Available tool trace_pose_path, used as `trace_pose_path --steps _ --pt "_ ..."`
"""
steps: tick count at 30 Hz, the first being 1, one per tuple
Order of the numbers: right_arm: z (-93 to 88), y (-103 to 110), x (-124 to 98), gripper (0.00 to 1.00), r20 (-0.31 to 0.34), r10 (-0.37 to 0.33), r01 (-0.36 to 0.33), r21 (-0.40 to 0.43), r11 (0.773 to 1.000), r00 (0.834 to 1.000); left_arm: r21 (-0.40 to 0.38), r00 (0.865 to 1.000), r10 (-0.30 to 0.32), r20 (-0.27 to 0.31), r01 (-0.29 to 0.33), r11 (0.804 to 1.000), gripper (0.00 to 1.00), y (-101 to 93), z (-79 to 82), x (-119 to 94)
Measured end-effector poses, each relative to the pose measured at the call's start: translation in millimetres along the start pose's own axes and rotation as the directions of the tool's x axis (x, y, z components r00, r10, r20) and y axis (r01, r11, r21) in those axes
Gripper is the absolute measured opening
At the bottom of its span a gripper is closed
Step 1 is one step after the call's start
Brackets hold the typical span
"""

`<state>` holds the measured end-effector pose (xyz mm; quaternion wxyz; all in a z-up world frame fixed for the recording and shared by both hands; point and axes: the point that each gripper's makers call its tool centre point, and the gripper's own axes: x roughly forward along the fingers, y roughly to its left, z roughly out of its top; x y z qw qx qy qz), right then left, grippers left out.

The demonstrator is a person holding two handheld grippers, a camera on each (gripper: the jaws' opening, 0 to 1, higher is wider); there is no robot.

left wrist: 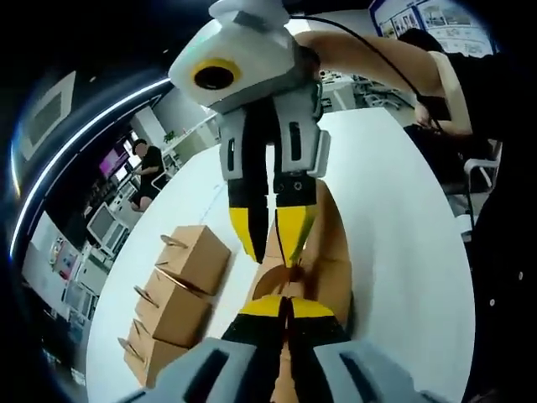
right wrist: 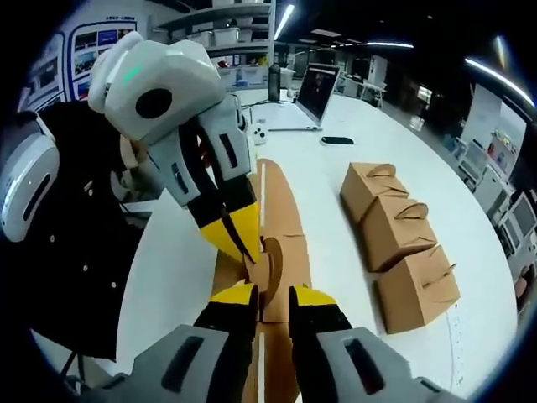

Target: Pick up one paper box from the group, open the paper box, and remove the item inside

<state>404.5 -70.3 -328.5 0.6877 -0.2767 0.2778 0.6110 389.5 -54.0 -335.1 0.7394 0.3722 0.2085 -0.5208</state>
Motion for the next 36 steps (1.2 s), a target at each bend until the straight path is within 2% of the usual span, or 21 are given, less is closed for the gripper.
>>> trace_pose_path --steps 7,11,15,21,30,36 --pt "4.7 0 -8 0.15 0.007 0.020 -0.019 -0.007 1.000 1.000 0.004 1.000 0.004 0.017 -0.004 1.000 0.04 -0.2 1.5 -2" --pt "4.9 -3 -11 0.15 0.001 0.009 -0.009 -0.010 1.000 1.000 0.005 1.000 0.006 0.021 -0.006 1.000 0.04 -0.4 2.0 -3" --pt "5.4 -6 -5 0.15 -0.002 0.001 -0.001 -0.009 1.000 1.000 0.009 1.000 0.002 0.023 -0.003 1.000 0.04 -2.0 2.1 -4" --pt "4.7 1 8 0.14 -0.031 0.040 -0.040 -0.007 0.999 0.999 0.027 1.000 0.002 0.016 -0.002 1.000 0.04 -3.9 0.5 -5" --pt "7.5 -4 8 0.10 -0.027 0.038 -0.038 0.005 0.999 0.999 0.031 0.999 0.000 0.033 -0.001 1.000 0.04 -5.0 -0.5 -8" --pt "4.1 4 22 0.10 -0.055 0.071 -0.070 0.018 0.997 0.996 0.042 0.999 0.002 0.037 -0.003 0.999 0.04 -6.1 0.0 -9"
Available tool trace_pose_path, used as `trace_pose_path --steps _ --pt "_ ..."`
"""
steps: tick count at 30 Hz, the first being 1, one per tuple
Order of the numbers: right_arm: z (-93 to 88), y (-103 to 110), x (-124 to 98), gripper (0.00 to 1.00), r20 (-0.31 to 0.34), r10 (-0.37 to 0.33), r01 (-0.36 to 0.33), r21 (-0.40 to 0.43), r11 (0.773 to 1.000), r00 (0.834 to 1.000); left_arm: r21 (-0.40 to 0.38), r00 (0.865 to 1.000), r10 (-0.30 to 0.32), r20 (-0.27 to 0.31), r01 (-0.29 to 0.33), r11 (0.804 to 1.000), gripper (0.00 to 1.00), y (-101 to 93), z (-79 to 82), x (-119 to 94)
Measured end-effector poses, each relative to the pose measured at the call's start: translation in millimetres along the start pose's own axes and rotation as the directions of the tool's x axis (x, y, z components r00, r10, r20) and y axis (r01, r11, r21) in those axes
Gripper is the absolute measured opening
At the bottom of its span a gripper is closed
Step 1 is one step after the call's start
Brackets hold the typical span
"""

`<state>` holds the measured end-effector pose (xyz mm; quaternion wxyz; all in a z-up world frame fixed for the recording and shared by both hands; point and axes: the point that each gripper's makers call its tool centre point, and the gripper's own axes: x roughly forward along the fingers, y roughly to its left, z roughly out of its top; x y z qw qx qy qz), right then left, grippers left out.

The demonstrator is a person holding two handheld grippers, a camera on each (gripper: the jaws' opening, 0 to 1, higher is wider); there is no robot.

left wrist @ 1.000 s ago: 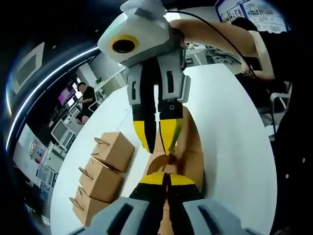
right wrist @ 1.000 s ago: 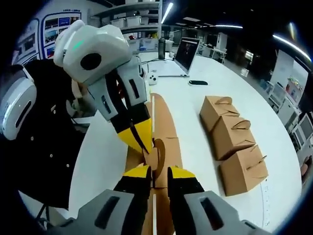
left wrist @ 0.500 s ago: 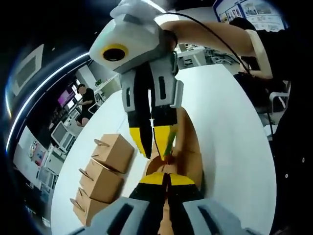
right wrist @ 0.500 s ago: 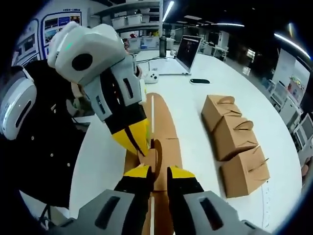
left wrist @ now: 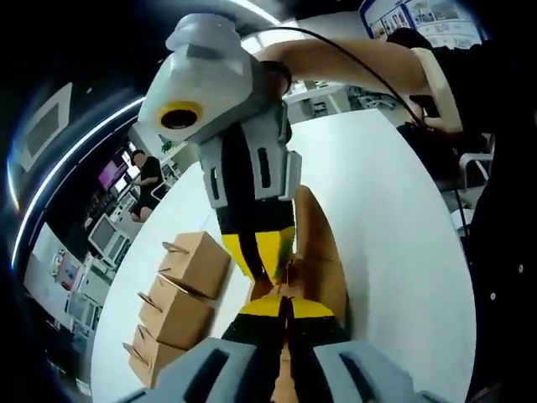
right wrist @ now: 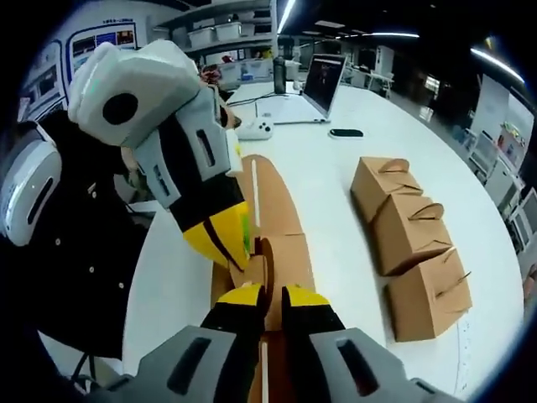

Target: Pick up one paper box from the group, open the paper box, and remove the item inside

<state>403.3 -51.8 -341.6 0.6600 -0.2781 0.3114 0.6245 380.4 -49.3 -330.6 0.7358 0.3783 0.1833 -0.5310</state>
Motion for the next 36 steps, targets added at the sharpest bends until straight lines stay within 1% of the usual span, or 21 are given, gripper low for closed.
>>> trace_pose_path --steps 2,4,8,15,19,25,28,32,36 --pt "-0.6 0 2 0.05 -0.007 0.003 -0.003 -0.002 1.000 1.000 0.000 1.000 -0.002 0.003 0.002 1.000 0.04 -0.7 -0.3 0" --pt "-0.6 3 2 0.03 -0.008 0.023 -0.022 0.006 1.000 1.000 -0.003 1.000 -0.001 0.005 0.001 1.000 0.04 -0.8 -0.9 -1" --pt "-0.2 2 0 0.03 -0.015 0.023 -0.022 0.041 0.999 1.000 -0.019 1.000 -0.003 0.015 0.003 1.000 0.04 -0.7 -0.9 -1" --pt "3.0 0 -5 0.03 -0.016 0.005 -0.004 0.065 0.998 1.000 -0.064 1.000 -0.003 0.031 0.005 0.998 0.04 -2.9 4.5 -9" --pt "5.1 -3 -8 0.03 -0.015 -0.014 0.015 0.079 0.997 1.000 -0.059 0.999 0.003 0.043 0.000 0.998 0.04 -4.7 9.4 -13" --pt "10.2 -4 -12 0.03 -0.003 -0.042 0.042 0.078 0.996 0.999 -0.041 0.999 0.012 0.052 -0.010 0.999 0.04 -8.9 15.8 -18" --pt "12.6 -6 -14 0.03 0.000 -0.067 0.067 0.074 0.995 0.998 -0.041 0.998 0.020 0.059 -0.018 0.999 0.04 -10.9 18.4 -22" --pt "17.4 -12 -17 0.03 0.010 -0.110 0.109 0.054 0.993 0.994 -0.032 0.997 0.025 0.072 -0.023 0.999 0.04 -18.5 24.6 -28" --pt "22.1 -20 -21 0.03 0.014 -0.152 0.151 0.038 0.988 0.988 -0.009 0.997 0.036 0.071 -0.035 0.999 0.04 -28.6 27.3 -33"
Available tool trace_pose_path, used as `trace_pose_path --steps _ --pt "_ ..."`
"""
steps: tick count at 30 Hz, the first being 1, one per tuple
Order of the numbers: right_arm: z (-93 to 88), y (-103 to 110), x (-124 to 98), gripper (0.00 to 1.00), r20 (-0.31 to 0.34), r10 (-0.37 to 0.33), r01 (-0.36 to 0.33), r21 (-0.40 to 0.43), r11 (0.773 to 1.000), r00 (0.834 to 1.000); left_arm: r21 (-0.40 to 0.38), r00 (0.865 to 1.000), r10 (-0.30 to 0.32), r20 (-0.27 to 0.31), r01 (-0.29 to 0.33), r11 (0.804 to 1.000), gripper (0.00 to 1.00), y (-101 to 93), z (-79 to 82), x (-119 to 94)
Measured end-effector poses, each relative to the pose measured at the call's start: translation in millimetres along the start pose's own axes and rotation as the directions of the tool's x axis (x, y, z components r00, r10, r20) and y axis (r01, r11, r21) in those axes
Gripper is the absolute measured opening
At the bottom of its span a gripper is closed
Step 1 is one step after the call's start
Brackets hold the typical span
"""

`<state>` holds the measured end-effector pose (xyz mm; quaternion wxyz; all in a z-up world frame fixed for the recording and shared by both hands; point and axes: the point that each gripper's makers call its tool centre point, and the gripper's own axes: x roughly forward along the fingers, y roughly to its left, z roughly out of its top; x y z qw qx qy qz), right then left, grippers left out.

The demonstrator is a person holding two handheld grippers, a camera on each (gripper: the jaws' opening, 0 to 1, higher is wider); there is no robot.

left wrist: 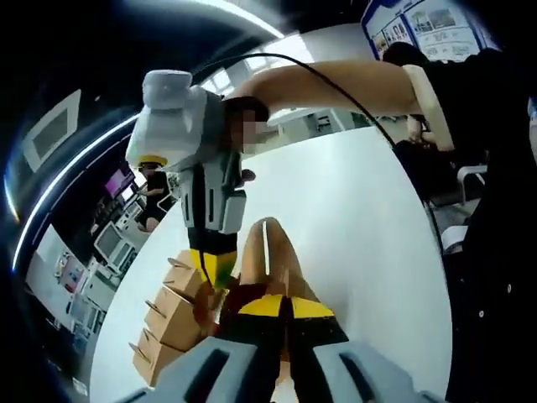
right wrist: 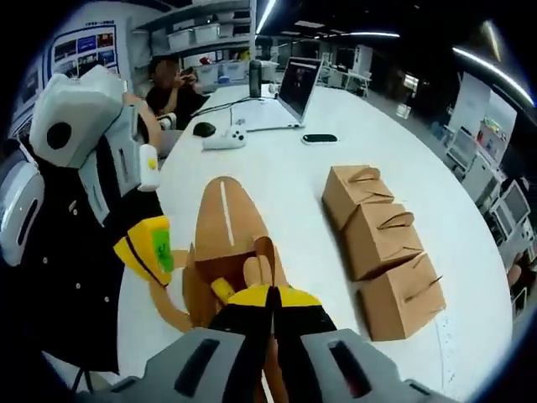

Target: Pick up one paper box from the group, open the paper box, and remove the item inside

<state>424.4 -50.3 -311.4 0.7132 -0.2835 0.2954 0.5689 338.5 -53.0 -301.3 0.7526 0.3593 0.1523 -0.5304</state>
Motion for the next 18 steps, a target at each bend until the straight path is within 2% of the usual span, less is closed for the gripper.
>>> trace_pose_path --steps 10,18 --pt "6.6 -23 -1 0.03 -0.009 -0.125 0.125 -0.050 0.991 0.992 0.054 0.999 0.033 -0.006 -0.033 0.998 0.04 -30.4 -5.2 -6" --pt "6.7 -45 7 0.03 -0.029 -0.180 0.177 -0.082 0.981 0.983 0.060 1.000 0.029 -0.004 -0.029 0.998 0.04 -53.8 -17.4 -4"
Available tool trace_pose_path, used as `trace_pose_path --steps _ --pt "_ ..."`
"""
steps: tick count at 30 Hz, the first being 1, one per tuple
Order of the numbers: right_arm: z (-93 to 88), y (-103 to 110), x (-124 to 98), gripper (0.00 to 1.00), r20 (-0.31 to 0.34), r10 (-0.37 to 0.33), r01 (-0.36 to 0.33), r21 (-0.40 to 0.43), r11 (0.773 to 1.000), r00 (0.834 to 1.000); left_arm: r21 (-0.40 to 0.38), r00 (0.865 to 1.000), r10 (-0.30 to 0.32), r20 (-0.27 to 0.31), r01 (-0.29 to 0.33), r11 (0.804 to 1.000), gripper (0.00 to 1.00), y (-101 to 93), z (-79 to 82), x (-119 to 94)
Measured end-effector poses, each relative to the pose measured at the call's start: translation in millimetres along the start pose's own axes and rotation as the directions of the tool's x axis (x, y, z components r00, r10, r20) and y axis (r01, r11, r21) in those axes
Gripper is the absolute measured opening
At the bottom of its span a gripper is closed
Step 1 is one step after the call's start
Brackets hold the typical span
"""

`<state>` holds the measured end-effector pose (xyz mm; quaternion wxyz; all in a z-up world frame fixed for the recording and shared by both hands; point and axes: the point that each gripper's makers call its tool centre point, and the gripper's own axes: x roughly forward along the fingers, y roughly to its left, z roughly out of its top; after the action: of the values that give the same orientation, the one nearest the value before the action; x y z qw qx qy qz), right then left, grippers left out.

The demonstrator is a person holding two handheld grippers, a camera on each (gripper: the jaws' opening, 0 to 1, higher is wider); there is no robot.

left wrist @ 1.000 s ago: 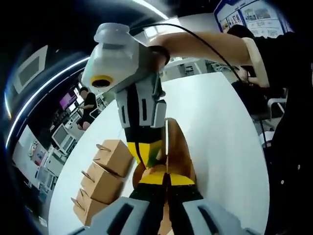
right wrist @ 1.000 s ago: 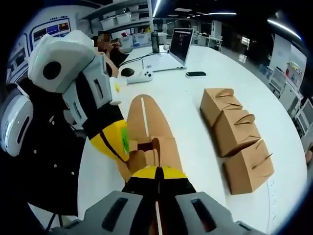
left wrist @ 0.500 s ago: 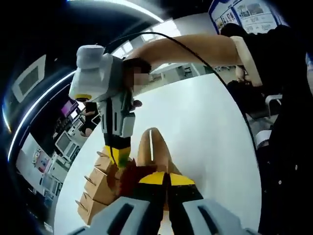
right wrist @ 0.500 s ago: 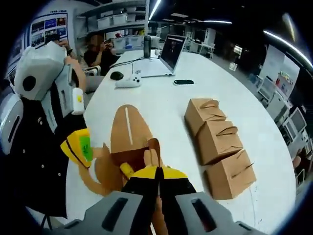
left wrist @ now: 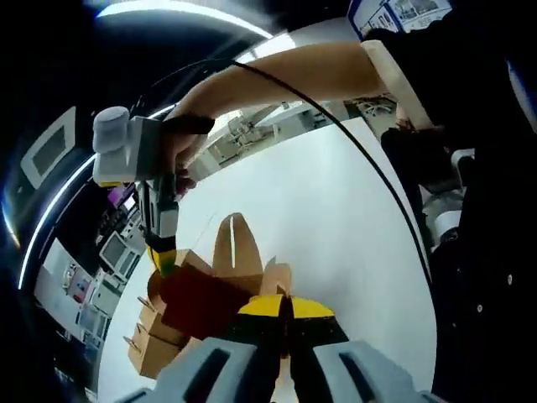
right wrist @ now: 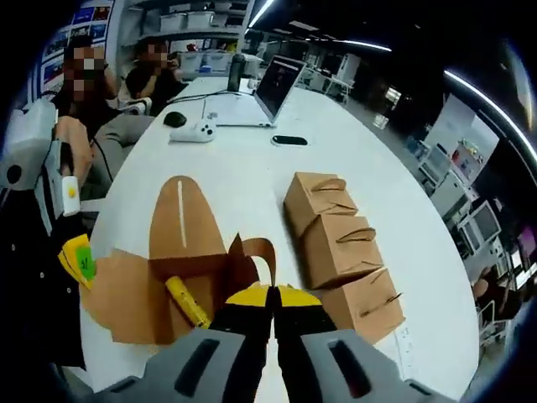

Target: Pick up one paper box from the group, open the paper box, and remove the item inside

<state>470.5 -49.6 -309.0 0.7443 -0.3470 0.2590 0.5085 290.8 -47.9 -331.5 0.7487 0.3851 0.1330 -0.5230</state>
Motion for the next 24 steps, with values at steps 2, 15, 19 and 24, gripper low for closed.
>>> trace_pose_path --steps 2,15,19,24 --pt "-1.0 -4 3 0.03 -0.004 -0.006 0.006 0.001 1.000 1.000 -0.005 1.000 -0.001 0.002 0.001 1.000 0.04 -3.1 -2.7 1" --pt "-22.5 -25 37 0.03 -0.042 0.017 -0.016 0.043 0.999 0.999 -0.100 0.998 -0.019 0.066 0.026 0.995 0.04 -15.2 -16.6 10" --pt "-31.9 -25 50 0.03 -0.058 0.044 -0.040 0.066 0.997 0.997 -0.132 0.996 -0.033 0.085 0.044 0.990 0.04 -18.2 -21.7 13" --pt "-42.5 -17 60 0.03 -0.078 0.072 -0.066 0.080 0.995 0.994 -0.158 0.994 -0.044 0.096 0.059 0.986 0.04 -20.9 -26.4 16"
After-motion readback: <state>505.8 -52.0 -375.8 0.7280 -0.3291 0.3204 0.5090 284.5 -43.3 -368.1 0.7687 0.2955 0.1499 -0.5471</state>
